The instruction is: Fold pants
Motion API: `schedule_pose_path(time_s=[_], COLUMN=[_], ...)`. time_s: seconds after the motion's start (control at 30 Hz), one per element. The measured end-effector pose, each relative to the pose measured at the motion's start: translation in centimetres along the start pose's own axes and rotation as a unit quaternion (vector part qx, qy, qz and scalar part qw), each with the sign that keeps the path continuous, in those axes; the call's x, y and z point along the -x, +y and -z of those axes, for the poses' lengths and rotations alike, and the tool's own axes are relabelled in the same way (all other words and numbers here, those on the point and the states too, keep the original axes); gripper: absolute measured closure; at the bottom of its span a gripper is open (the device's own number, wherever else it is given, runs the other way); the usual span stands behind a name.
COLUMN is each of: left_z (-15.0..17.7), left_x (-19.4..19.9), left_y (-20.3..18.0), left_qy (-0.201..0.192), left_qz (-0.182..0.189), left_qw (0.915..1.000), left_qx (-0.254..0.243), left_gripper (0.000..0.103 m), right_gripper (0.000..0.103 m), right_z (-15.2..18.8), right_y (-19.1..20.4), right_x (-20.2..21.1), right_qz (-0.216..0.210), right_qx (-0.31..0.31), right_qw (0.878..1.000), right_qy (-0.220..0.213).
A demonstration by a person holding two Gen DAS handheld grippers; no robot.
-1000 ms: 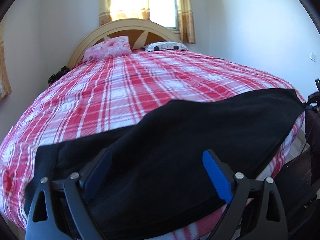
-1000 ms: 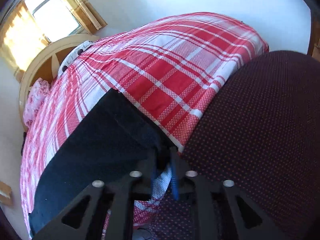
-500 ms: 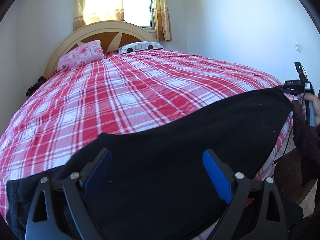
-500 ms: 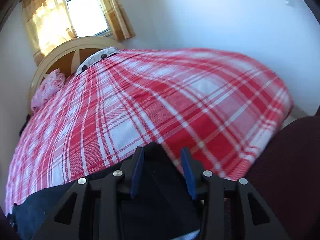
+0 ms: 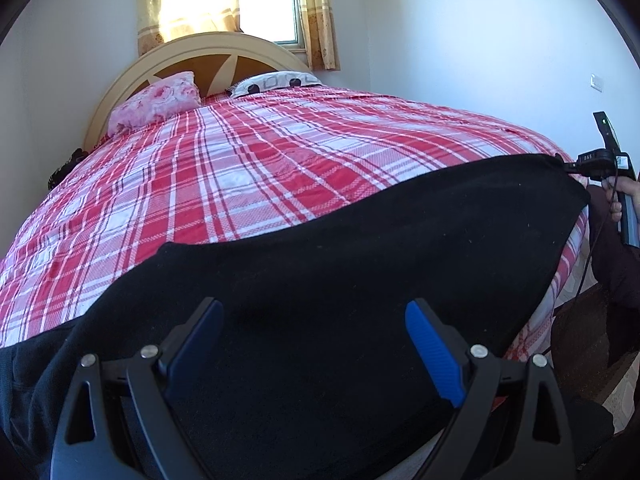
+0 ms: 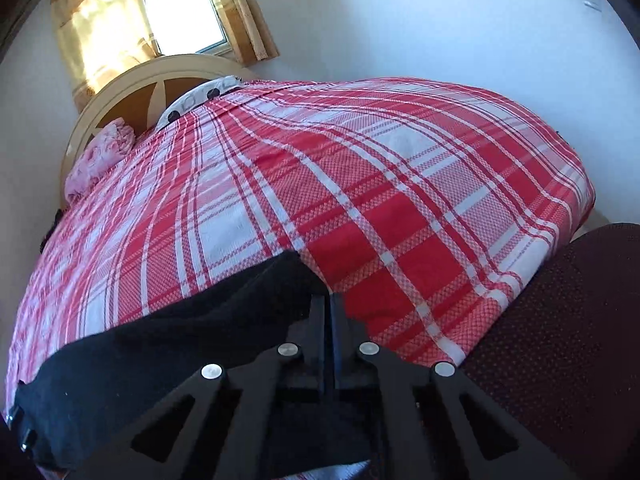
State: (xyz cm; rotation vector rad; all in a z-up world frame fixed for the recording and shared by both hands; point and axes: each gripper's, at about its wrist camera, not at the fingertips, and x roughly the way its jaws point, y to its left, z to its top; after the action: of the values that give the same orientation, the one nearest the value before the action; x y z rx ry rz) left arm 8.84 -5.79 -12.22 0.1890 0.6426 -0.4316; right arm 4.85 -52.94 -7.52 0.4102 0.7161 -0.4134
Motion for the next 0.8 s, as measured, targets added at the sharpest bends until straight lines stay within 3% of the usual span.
schedule_pose_path(time_s=[0.03, 0.1, 0.13, 0.17, 0.27, 0.5, 0.6, 0.8], left_z=[0.1, 0.2, 0.3, 0.3, 0.4, 0.9, 0.8, 0.5], left_x=[0.0, 0.0, 0.1, 0.1, -0.1, -0.8, -0.9, 0.7], left_y=[0.1, 0.1, 0.1, 0.1, 0.5, 0.6, 0.8, 1.7], left_qy=[0.000, 0.002, -0.001, -0.002, -0.001, 0.012, 0.018, 0.004], left_qz=[-0.002, -0.005, -0.009, -0.013, -0.014, -0.011, -0.008, -0.024], left_qw=[1.0000, 1.0000, 0.9999, 0.9999, 0.9999, 0.9999, 0.9997, 0.9996], left_qx=[0.000, -0.004, -0.007, -0.008, -0.003, 0.002, 0.010, 0.013], left_gripper=[0.008, 0.008, 0.008, 0.008, 0.008, 0.006, 0.004, 0.004], right_gripper=[0.099, 0.086, 0.070, 0.065, 0.065, 0.065, 0.064, 0.063], right_z=[-0.1, -0.3, -0.4, -0.4, -0.5, 0.4, 0.2, 0.0], right_y=[0.0, -0.1, -0.2, -0.3, 0.8, 5.1, 4.9, 4.6], right_x=[0.0, -0.3, -0.1, 0.5, 3.1, 1.2, -1.1, -1.0], right_qz=[-0.002, 0.006, 0.020, 0.031, 0.036, 0.030, 0.046, 0.054], right_qx=[-0.001, -0.007, -0.014, -0.019, 0.003, 0.070, 0.055, 0.050], right_qw=[1.000, 1.000, 1.000, 0.999, 0.998, 0.997, 0.997, 0.997], right_qy=[-0.002, 0.003, -0.002, -0.013, -0.056, 0.019, 0.035, 0.026])
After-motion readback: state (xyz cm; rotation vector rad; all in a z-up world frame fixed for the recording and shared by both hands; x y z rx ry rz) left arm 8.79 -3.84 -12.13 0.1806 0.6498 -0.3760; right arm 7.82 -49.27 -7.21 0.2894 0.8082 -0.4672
